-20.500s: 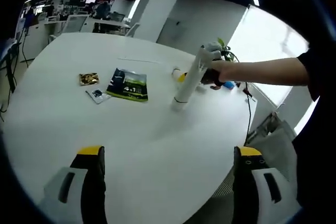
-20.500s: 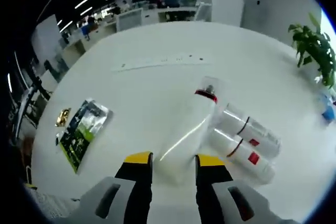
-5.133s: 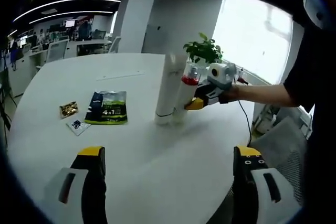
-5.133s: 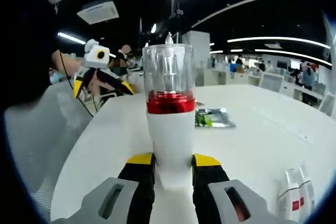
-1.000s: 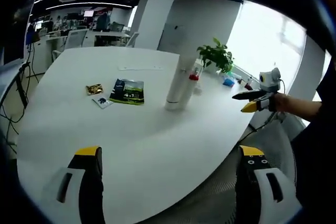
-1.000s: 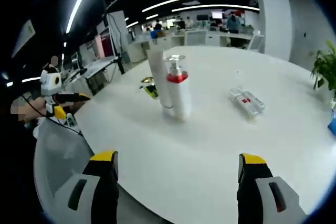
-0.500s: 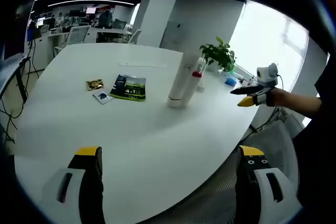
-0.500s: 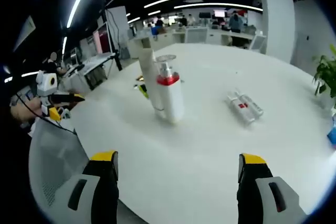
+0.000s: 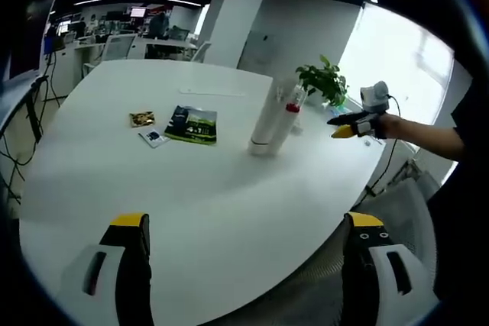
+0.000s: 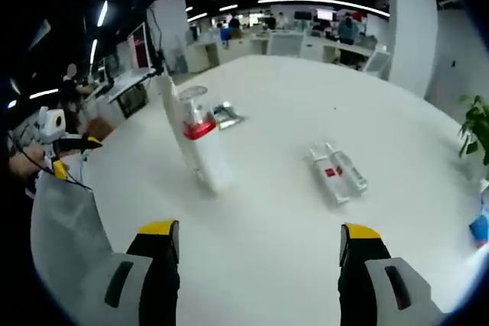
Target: Arrange the skincare products in the storage area until every visible bottle or jar stands upright without overlapping.
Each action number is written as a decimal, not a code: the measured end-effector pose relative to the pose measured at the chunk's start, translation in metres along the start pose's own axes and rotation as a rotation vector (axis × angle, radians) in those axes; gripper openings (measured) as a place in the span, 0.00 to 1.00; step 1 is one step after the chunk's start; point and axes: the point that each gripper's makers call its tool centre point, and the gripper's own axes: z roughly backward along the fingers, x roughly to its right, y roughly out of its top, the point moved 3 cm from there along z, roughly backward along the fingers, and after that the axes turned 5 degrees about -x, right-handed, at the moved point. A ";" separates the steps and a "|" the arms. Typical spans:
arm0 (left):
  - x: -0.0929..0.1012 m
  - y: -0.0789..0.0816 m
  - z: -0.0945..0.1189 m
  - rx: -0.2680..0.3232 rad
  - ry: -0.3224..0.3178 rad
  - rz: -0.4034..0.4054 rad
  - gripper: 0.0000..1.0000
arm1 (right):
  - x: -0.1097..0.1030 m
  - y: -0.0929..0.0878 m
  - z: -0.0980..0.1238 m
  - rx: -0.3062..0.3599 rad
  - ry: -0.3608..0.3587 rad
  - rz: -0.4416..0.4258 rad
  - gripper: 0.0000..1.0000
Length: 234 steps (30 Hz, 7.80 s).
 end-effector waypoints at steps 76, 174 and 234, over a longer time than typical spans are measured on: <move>-0.008 -0.014 -0.004 -0.094 0.026 0.042 0.93 | 0.097 0.016 -0.118 -0.227 -0.084 0.260 0.21; 0.098 0.089 0.024 0.158 -0.279 -0.062 0.90 | -0.136 0.135 0.104 0.637 -0.154 0.152 0.11; 0.130 0.170 0.046 0.371 -0.489 0.054 0.15 | -0.278 0.113 0.097 0.633 0.215 0.336 0.14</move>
